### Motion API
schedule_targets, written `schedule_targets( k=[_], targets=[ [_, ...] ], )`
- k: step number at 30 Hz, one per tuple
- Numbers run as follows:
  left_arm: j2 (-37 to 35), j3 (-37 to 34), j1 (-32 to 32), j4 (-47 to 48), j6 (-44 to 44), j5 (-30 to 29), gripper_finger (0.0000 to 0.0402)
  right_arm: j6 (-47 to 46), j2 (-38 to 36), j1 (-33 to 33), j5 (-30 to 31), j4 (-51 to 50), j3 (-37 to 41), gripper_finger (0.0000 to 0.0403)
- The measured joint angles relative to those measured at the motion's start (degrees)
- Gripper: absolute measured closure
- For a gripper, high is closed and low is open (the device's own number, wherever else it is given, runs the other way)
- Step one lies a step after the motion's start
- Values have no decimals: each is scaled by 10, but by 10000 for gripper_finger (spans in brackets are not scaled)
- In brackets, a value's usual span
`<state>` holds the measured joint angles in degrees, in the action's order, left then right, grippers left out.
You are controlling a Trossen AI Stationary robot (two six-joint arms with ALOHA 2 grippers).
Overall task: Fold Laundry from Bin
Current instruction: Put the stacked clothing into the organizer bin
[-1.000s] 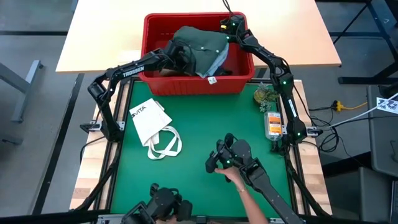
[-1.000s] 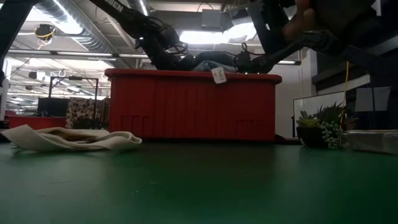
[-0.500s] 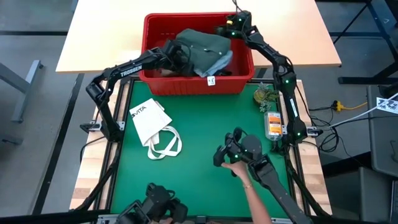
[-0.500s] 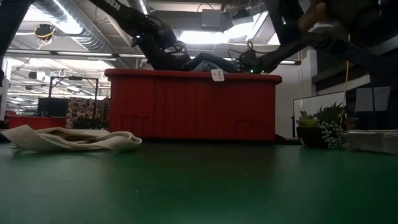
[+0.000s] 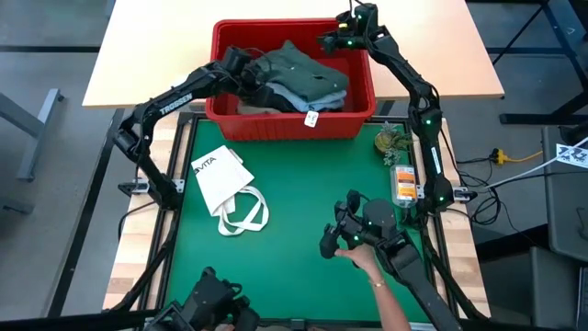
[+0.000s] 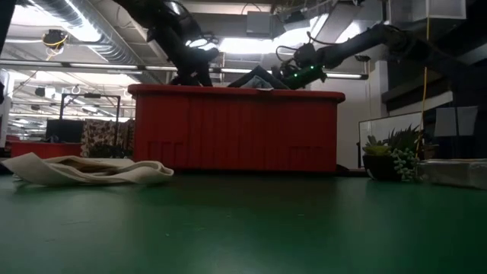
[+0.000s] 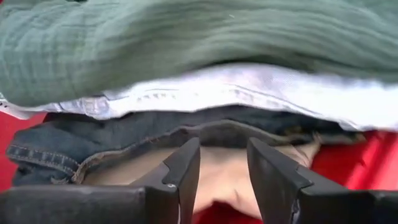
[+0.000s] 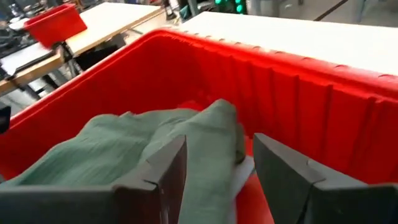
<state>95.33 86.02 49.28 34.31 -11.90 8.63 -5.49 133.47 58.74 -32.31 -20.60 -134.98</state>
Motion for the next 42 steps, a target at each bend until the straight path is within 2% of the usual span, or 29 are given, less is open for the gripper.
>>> schedule_targets(
  k=[4,7,10,13,21,27,36,42],
  targets=[
    [-21,0,-1,11,20,20,280,0,-10,-3,-23,-32,1,221],
    [-29,0,-10,7,20,51,289,5,-19,-7,-64,-76,0,221],
    [-28,0,-29,8,19,59,301,50,-29,-14,-105,-137,0,221],
    [-26,0,-56,-8,20,43,313,107,-39,-25,-108,-191,0,221],
    [-24,-1,-112,-33,20,-9,336,197,-83,-59,-23,-269,0,221],
    [-18,-1,-136,-40,21,-22,352,254,-127,-96,16,-391,0,221],
    [-11,-1,-140,-44,49,-41,362,313,-158,-178,195,-582,0,221],
    [-11,-1,-140,-44,51,-41,362,328,-157,-224,299,-615,5,221]
  ],
)
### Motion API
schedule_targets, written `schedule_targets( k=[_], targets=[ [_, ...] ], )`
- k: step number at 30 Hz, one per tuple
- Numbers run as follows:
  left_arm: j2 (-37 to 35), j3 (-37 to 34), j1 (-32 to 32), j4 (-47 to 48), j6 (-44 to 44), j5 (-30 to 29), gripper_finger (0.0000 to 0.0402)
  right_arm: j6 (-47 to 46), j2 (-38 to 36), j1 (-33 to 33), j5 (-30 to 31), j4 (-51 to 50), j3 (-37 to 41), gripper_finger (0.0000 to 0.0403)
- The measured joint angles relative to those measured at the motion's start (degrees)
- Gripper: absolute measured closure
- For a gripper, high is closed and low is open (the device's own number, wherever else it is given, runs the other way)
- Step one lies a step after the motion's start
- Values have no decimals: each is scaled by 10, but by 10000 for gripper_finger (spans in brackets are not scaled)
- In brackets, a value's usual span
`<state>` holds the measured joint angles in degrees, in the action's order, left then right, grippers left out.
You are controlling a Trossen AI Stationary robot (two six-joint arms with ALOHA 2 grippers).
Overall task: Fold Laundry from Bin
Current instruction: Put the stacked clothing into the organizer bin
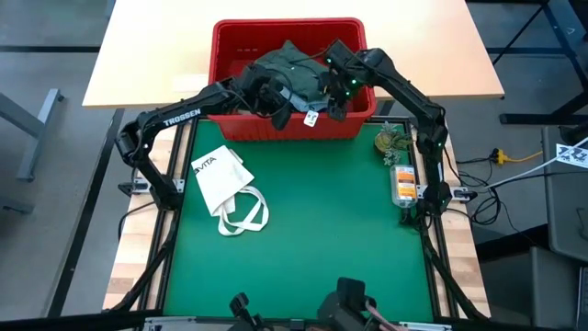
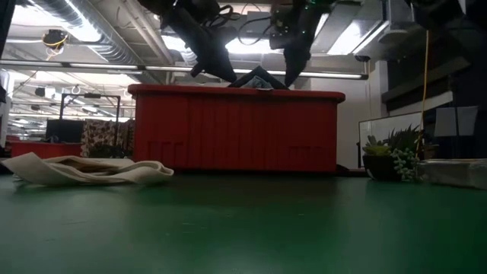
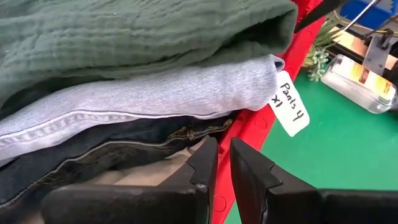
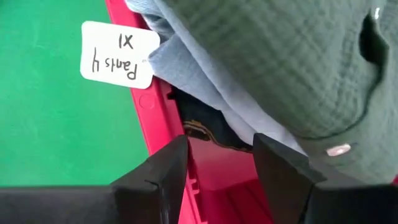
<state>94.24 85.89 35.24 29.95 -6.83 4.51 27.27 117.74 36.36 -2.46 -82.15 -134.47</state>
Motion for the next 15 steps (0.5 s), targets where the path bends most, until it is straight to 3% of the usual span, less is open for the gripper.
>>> schedule_targets(
  k=[7,11,15],
  targets=[
    [0,0,0,0,30,0,362,-4,0,-7,14,4,0,221],
    [0,0,-1,0,30,0,362,-28,0,8,28,56,22,221],
    [0,0,-1,2,30,0,363,-31,1,25,4,69,61,221]
  ],
)
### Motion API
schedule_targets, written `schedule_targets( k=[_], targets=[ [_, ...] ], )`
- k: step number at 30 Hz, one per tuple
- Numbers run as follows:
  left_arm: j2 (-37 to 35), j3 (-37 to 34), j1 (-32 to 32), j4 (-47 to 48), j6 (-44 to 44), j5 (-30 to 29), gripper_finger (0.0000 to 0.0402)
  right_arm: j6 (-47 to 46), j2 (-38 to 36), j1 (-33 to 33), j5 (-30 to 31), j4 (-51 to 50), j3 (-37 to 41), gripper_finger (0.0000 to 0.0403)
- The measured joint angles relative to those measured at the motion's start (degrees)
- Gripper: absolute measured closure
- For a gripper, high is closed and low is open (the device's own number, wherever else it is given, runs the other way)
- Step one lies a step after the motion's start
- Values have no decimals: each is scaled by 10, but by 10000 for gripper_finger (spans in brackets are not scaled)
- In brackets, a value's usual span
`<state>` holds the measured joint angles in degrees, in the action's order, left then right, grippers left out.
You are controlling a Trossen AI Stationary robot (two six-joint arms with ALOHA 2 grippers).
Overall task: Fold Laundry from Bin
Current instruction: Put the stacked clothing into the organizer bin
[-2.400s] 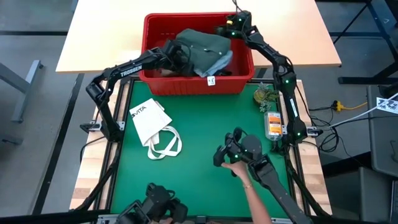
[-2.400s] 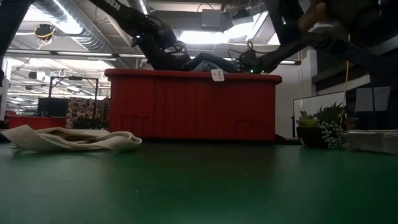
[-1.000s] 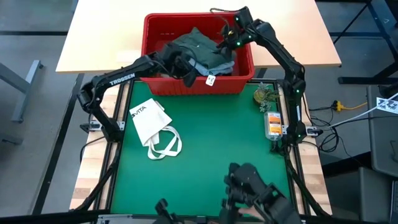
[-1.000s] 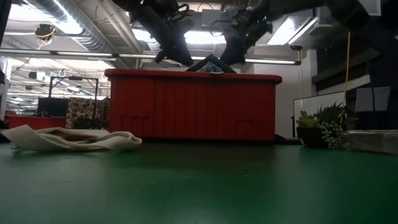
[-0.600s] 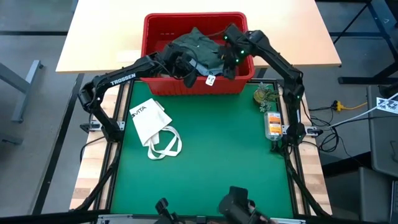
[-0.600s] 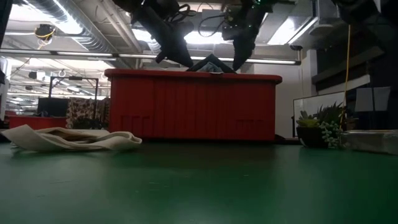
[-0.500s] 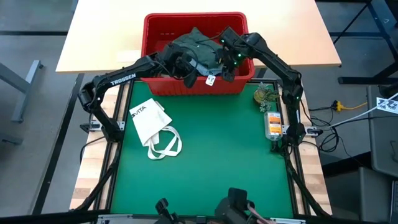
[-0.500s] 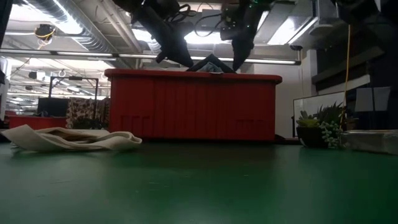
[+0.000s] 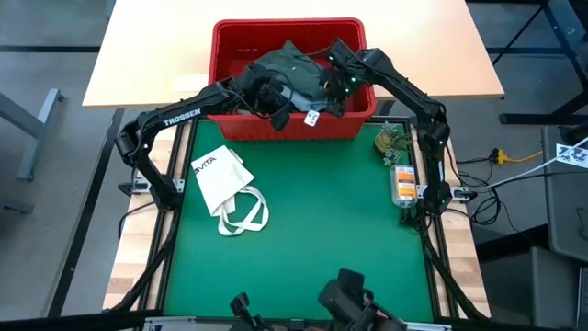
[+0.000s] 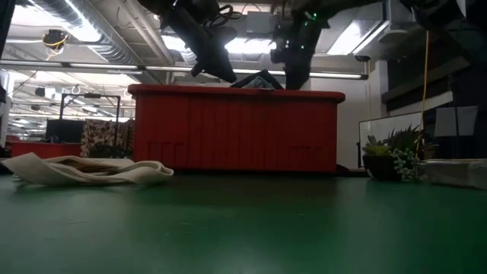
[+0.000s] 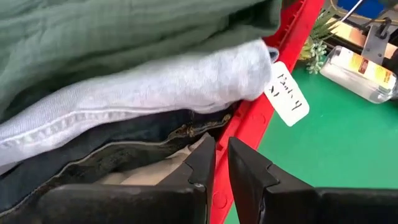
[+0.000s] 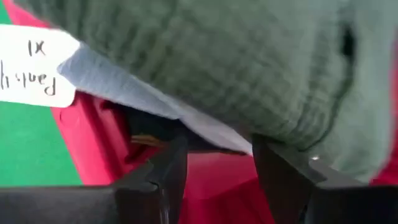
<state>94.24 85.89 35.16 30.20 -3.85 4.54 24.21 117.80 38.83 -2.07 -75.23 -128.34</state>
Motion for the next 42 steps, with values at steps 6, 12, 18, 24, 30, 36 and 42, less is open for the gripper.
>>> schedule_targets(
  k=[6,12,18,24,30,36,42],
  targets=[
    [0,0,0,3,14,0,363,8,0,1,-15,54,64,221],
    [0,0,0,3,15,0,363,33,-1,2,19,153,110,221],
    [0,0,0,2,15,0,363,52,-1,26,21,208,142,221],
    [0,0,0,2,15,0,363,50,1,65,0,207,148,221],
    [0,0,0,1,15,0,363,44,2,112,2,209,147,221],
    [0,0,0,-8,15,0,363,22,3,146,-24,224,148,221],
    [0,0,0,-21,15,0,363,-4,5,155,-64,262,149,221]
  ],
)
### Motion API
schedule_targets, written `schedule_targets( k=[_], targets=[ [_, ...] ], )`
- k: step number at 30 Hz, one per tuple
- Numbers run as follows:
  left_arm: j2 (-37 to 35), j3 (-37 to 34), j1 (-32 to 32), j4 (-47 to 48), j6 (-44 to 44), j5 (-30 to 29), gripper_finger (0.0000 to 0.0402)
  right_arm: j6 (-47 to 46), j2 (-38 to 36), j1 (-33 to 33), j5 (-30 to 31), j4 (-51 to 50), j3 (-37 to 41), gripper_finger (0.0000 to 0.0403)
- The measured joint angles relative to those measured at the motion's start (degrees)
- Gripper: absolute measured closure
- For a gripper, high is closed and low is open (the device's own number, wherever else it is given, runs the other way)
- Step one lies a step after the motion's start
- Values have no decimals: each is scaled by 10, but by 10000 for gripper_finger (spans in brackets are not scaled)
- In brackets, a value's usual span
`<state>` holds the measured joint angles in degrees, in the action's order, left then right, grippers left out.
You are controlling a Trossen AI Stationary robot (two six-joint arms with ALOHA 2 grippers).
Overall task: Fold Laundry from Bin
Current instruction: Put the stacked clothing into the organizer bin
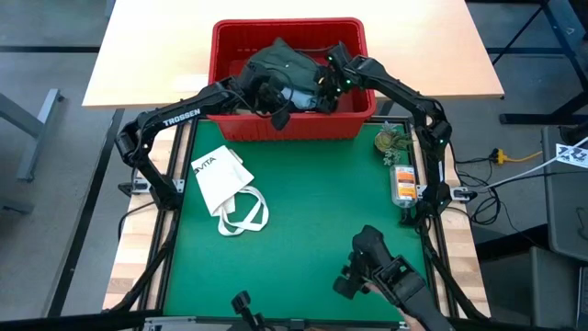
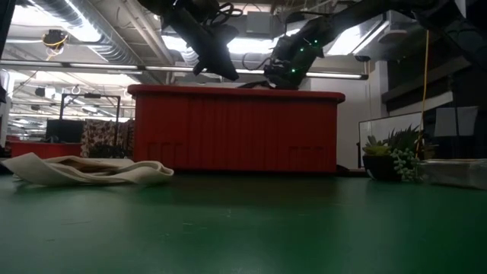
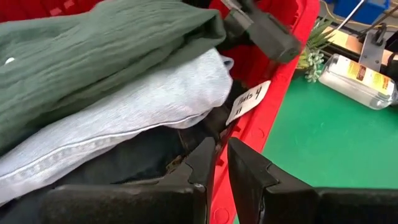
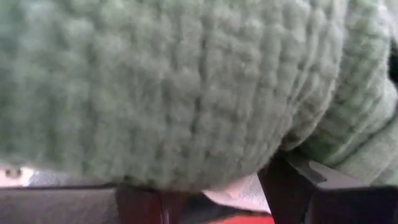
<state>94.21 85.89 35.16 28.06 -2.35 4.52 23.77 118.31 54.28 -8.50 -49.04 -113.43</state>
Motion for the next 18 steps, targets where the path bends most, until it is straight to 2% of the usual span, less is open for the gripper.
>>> schedule_targets(
  k=[4,10,18],
  targets=[
    [0,0,0,-11,0,0,363,2,4,-1,31,61,1,221],
    [0,0,0,-17,0,0,363,35,3,3,135,98,1,221],
    [0,0,0,-17,0,0,363,82,2,24,174,96,1,221]
  ],
)
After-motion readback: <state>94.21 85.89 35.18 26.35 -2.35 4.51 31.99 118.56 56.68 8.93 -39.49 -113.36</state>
